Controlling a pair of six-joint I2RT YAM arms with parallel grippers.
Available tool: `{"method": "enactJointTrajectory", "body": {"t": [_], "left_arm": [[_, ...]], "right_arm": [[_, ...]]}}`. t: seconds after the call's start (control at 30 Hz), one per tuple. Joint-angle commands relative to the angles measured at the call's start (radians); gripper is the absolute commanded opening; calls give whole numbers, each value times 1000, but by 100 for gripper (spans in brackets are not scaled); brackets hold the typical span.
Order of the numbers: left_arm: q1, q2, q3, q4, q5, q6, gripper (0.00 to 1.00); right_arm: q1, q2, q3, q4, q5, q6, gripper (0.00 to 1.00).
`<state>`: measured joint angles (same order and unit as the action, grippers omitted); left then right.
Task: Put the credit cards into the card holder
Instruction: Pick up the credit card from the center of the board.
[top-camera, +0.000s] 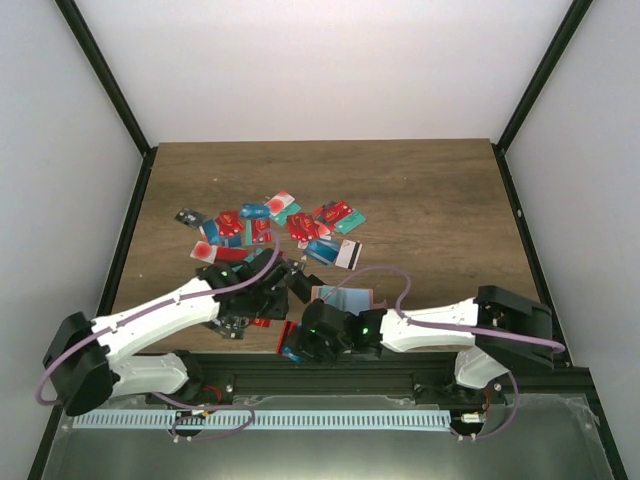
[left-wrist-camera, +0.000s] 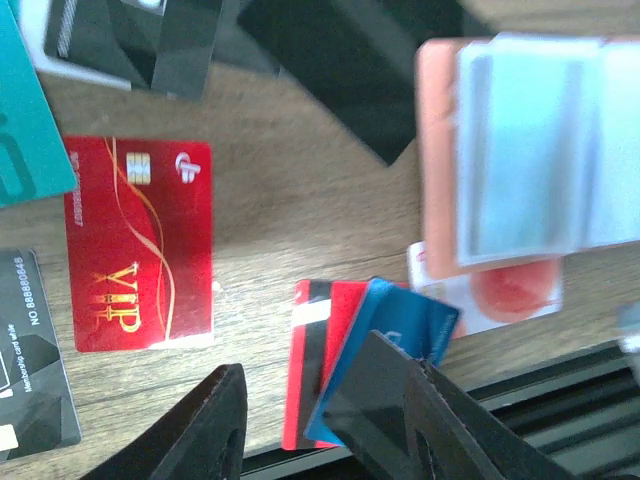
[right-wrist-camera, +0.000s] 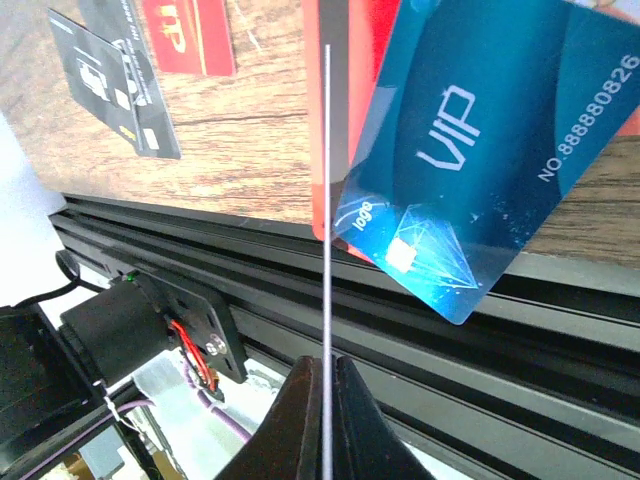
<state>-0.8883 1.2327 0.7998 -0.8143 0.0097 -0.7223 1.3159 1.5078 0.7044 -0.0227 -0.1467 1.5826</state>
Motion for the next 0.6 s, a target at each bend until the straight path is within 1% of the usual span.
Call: {"method": "enactJointTrajectory", "body": {"t": [0.0, 0.2, 0.33, 0.43, 0.57], "left_arm": [[10, -81, 72, -49, -17, -59, 46], [12, -206, 131, -38, 5, -160, 52], [17, -281, 166, 14, 19, -231, 56], [22, -330, 169, 97, 41, -273, 60], [33, -383, 134, 239, 100, -313, 63]], "right_arm": [[-9, -64, 21, -46, 62, -38, 1], [-58, -174, -10, 1, 104, -81, 1], [-93, -275, -40, 19, 152, -84, 1], [-120, -367, -66, 41, 194, -92, 1], [-147, -475, -85, 79, 258, -123, 1]]}}
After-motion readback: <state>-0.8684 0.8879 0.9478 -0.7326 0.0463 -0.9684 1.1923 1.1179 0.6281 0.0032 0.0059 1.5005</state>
